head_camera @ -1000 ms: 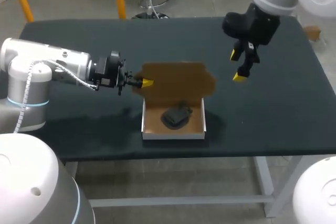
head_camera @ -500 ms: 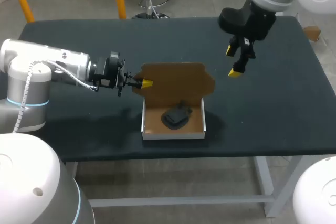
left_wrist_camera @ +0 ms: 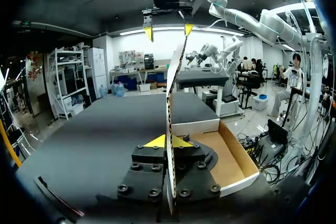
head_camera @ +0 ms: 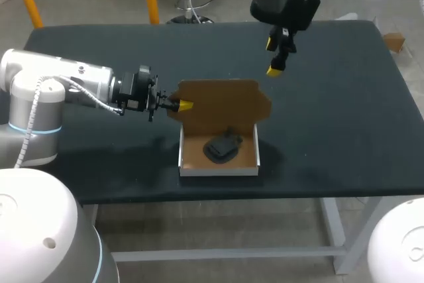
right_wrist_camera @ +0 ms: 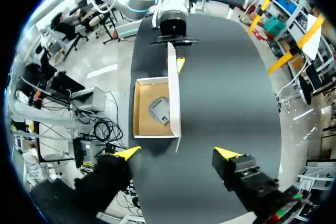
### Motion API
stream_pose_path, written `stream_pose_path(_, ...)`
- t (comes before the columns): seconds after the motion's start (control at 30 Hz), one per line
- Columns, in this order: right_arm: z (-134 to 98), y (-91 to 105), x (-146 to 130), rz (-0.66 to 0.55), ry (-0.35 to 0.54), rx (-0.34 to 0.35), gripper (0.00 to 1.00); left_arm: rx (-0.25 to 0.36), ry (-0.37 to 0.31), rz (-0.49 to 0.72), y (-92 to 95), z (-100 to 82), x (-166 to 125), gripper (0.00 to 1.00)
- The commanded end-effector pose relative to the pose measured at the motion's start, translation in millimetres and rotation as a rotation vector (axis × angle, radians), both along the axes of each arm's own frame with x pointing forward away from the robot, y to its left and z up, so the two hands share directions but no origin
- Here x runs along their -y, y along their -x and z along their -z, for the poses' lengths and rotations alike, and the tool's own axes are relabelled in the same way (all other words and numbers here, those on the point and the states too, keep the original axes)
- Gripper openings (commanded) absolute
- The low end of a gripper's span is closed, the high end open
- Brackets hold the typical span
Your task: Assemble the packaging by folding the flat box into shape, placing the metal phone stand inside, and closing the box properly
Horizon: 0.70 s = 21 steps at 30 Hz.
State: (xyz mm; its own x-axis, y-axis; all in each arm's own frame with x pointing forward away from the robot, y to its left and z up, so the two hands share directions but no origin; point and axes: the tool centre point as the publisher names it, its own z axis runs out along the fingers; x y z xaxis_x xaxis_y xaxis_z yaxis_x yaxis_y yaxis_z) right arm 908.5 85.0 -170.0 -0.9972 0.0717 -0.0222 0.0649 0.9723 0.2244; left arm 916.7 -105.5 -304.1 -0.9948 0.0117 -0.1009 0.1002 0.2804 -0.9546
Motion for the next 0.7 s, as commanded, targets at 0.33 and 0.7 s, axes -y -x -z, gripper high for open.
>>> stream_pose_path(0.33,8.8,-44.3,-60.3,-0.064,0.155,-0.042,0.54,0.001,0.001,0.000,0.8,1.0,-0.6,0.00)
stream_pose_path(0.7,27.5,-51.8,-87.7,-0.096,0.228,-0.041,0.54,0.001,0.001,0.000,0.8,1.0,-0.6,0.00)
